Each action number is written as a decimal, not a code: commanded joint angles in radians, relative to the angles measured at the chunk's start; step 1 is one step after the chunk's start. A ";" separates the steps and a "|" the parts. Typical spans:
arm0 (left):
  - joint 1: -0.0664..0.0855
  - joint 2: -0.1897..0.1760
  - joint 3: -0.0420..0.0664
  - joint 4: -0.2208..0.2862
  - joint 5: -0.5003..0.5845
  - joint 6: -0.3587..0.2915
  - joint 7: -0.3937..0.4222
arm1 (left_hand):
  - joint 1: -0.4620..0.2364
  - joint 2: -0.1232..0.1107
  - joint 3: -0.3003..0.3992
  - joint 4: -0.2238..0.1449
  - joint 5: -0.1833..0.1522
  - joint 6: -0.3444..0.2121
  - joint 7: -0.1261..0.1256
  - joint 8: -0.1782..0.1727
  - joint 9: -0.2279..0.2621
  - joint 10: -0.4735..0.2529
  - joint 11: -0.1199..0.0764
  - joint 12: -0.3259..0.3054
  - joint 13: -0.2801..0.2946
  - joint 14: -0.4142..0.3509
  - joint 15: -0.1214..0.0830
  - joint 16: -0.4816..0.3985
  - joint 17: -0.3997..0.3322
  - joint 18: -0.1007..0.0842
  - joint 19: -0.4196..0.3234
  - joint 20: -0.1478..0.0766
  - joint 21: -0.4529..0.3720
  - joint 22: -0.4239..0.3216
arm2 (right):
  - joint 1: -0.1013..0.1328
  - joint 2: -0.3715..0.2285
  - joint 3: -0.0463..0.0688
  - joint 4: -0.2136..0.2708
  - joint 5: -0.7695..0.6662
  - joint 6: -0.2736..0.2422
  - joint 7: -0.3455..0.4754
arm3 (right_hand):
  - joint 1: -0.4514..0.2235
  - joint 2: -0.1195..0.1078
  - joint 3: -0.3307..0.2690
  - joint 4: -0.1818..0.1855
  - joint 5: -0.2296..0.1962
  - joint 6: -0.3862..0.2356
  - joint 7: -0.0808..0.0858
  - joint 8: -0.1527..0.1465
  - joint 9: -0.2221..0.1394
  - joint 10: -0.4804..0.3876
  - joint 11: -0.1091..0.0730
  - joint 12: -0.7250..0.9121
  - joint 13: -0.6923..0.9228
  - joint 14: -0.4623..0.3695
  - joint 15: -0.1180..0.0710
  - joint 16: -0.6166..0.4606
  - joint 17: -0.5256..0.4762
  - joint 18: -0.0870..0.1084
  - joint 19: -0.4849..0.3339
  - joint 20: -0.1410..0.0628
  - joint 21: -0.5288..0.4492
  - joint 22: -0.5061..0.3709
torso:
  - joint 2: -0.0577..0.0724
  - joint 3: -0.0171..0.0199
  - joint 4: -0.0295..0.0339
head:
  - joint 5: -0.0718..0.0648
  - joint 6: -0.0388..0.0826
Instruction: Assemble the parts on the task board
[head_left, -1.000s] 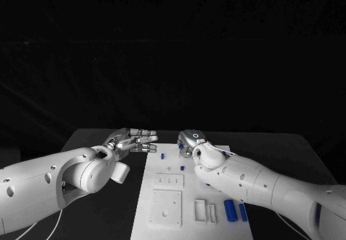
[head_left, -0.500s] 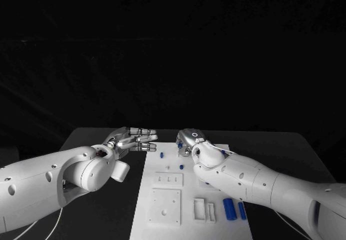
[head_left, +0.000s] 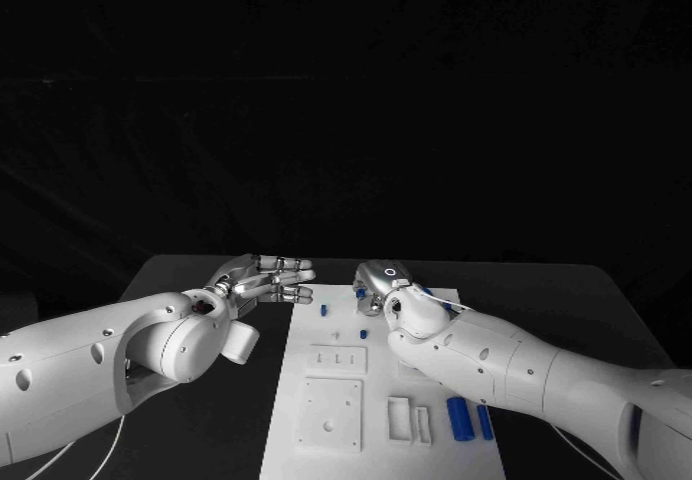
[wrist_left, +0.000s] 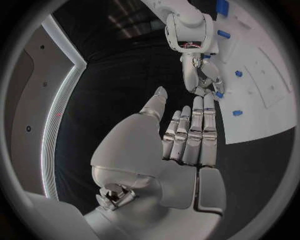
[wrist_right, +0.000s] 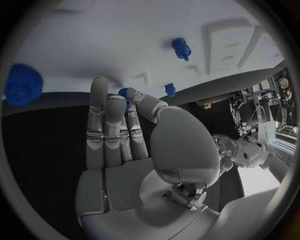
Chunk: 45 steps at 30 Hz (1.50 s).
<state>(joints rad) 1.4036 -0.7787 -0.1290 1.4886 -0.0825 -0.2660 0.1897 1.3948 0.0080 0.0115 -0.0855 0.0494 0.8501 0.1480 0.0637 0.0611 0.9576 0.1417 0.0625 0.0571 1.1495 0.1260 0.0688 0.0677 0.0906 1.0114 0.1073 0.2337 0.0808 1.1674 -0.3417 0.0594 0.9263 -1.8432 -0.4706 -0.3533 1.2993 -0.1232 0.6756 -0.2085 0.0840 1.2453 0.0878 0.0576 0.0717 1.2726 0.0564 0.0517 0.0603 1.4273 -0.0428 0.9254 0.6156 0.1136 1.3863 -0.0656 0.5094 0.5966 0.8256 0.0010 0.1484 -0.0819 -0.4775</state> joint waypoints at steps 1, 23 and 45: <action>0.003 0.001 0.001 0.001 -0.006 0.021 0.002 | 0.011 0.001 0.006 -0.001 -0.002 0.002 0.002 -0.005 0.000 -0.003 0.005 -0.003 0.001 -0.009 0.000 -0.004 -0.001 -0.012 -0.002 -0.001 0.003 0.001 | -0.003 0.000 -0.001 0.003 -0.003 -0.014 -0.015 | -0.006 0.004 0.007 0.000 0.009 0.010 -0.001 0.006 0.001 0.018 -0.010 0.006 0.000 0.001 -0.003 -0.002 -0.001 0.014 0.004 -0.005 -0.007 0.005 | 0.001 0.0008 0.0004 | 0.000 0.001; 0.002 0.005 0.001 -0.017 -0.007 0.027 -0.003 | 0.010 -0.002 0.010 0.001 -0.002 -0.010 0.004 -0.006 -0.001 -0.008 0.007 -0.003 0.001 -0.010 0.001 -0.004 -0.001 -0.011 -0.004 -0.001 0.004 0.001 | -0.004 -0.011 -0.001 -0.001 0.069 -0.078 0.027 | 0.037 -0.106 -0.400 0.144 0.120 -0.251 0.015 0.004 -0.010 -0.275 0.064 0.007 -0.001 0.002 0.057 -0.020 -0.028 0.032 0.093 0.054 -0.157 -0.119 | 0.001 -0.0023 -0.0001 | -0.004 0.005; 0.002 -0.012 0.000 -0.027 -0.001 0.023 -0.002 | 0.015 -0.003 0.021 -0.004 -0.002 -0.010 0.004 -0.005 -0.001 -0.009 0.006 -0.003 0.001 -0.009 0.000 -0.004 -0.001 -0.009 -0.005 -0.001 0.009 0.003 | 0.035 -0.252 0.094 0.179 0.206 0.079 0.057 | 0.056 -0.069 -0.597 0.174 0.179 -0.201 0.009 0.004 -0.009 0.059 -0.069 0.357 0.380 0.003 -0.039 0.010 0.058 -0.057 0.122 -0.040 -0.131 -0.196 | 0.002 0.0022 -0.0351 | 0.002 0.014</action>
<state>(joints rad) 1.4036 -0.7912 -0.1296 1.4600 -0.0846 -0.2552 0.1827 1.3989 0.0039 0.0263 -0.0890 0.0494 0.8448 0.1534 0.0637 0.0610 0.9542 0.1451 0.0625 0.0571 1.1469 0.1287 0.0688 0.0677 0.0902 1.0114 0.1073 0.2389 0.0824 1.2026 -0.5930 0.1535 1.1028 -1.6961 -0.4797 -0.3251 1.3481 -0.1920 0.0923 -0.0289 0.2662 1.0419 0.1056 0.0656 0.0624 1.3580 -0.0082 0.3670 0.3927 1.4292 -0.0772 0.9382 0.6711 0.0666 1.4659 -0.1009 0.3763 0.4027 0.8260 0.0017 0.1181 -0.0807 -0.4638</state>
